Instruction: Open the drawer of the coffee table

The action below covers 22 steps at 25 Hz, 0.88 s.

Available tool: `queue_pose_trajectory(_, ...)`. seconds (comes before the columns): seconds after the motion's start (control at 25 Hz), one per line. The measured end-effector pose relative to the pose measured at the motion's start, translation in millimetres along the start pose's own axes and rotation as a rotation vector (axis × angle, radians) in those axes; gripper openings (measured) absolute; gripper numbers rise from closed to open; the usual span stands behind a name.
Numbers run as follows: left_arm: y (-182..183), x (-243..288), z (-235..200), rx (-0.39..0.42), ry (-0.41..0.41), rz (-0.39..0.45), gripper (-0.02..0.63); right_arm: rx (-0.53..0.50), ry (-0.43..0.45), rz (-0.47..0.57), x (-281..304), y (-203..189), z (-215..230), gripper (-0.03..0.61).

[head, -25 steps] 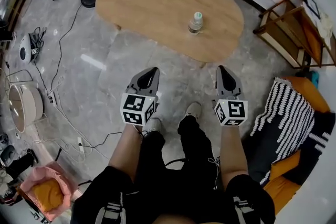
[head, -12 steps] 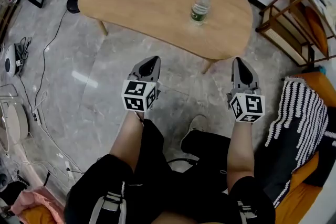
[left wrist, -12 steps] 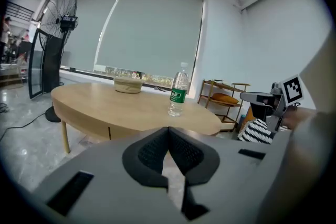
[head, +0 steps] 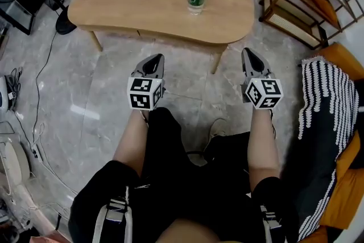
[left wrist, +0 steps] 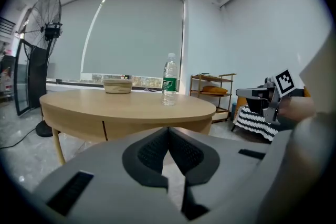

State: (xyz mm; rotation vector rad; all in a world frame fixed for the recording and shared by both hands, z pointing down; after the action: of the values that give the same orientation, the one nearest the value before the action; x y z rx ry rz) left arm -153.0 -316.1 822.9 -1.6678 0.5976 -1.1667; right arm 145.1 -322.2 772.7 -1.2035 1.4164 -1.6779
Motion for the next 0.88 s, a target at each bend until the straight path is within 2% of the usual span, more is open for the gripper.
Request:
queue_pose_trajectory(0.08, -3.4, 3.6, -1.1, -0.007, -0.01, 0.002, 0.02, -0.006, 0.0, -0.007, 2.2, 1.1, -0.4, 0.017)
queue_pose_trajectory(0.16, -11.9, 8.0, -4.2, -0.051, -0.026, 0.007, 0.02, 0.002, 0.0, -0.012, 5.9, 0.1, 0.9, 0.017)
queue_pose_trajectory(0.24, -21.8, 13.5, -7.5, -0.128, -0.07, 0.013, 0.02, 0.03, 0.004, -0.019, 10.4, -4.5, 2.6, 0.017)
queue_pose_trajectory(0.32, -29.2, 18.5, -9.5, -0.226, -0.154, 0.028, 0.028, 0.055, 0.018, -0.038, 14.6, -11.4, 2.6, 0.017)
queue_pose_trajectory(0.36, -31.5, 20.8, -10.0, -0.28, -0.209, 0.042, 0.164, 0.057, 0.038, -0.054, 16.8, -14.3, 1.4, 0.012)
queue_pose_trajectory(0.4, -33.5, 23.4, -11.2, -0.334, -0.264, 0.058, 0.241, 0.055, 0.064, -0.072, 19.7, -16.7, -0.1, 0.125)
queue_pose_trajectory(0.44, -35.5, 26.4, -13.7, -0.384, -0.309, 0.077, 0.242, 0.052, 0.086, -0.089, 23.0, -18.4, -0.9, 0.193)
queue_pose_trajectory(0.48, -37.8, 30.0, -17.9, -0.431, -0.342, 0.096, 0.242, 0.049, 0.098, -0.102, 26.4, -19.9, -0.5, 0.221)
queue_pose_trajectory(0.72, -59.7, 59.7, -57.6, -0.72, -0.429, 0.2, 0.244, 0.038, 0.153, -0.176, 47.7, -47.0, 0.2, 0.232)
queue_pose_trajectory(0.8, -66.4, 72.4, -70.7, -0.779, -0.44, 0.23, 0.244, 0.054, 0.167, -0.195, 57.9, -56.6, 1.8, 0.232)
queue_pose_trajectory(0.88, -71.5, 86.8, -80.5, -0.797, -0.453, 0.249, 0.245, 0.057, 0.168, -0.215, 68.8, -63.8, 4.1, 0.232)
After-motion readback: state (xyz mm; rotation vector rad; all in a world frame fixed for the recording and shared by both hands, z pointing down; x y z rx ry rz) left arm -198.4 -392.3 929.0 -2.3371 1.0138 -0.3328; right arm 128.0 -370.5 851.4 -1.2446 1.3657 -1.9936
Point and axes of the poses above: the fingertips, and each gripper's own axes: x forward along the fingers, z to its right, y out of its top, the point moved 3 cm from there along -x, backward along the fingers, and after that the axes turned 6 degrees about -z, right-handed, at the moved point
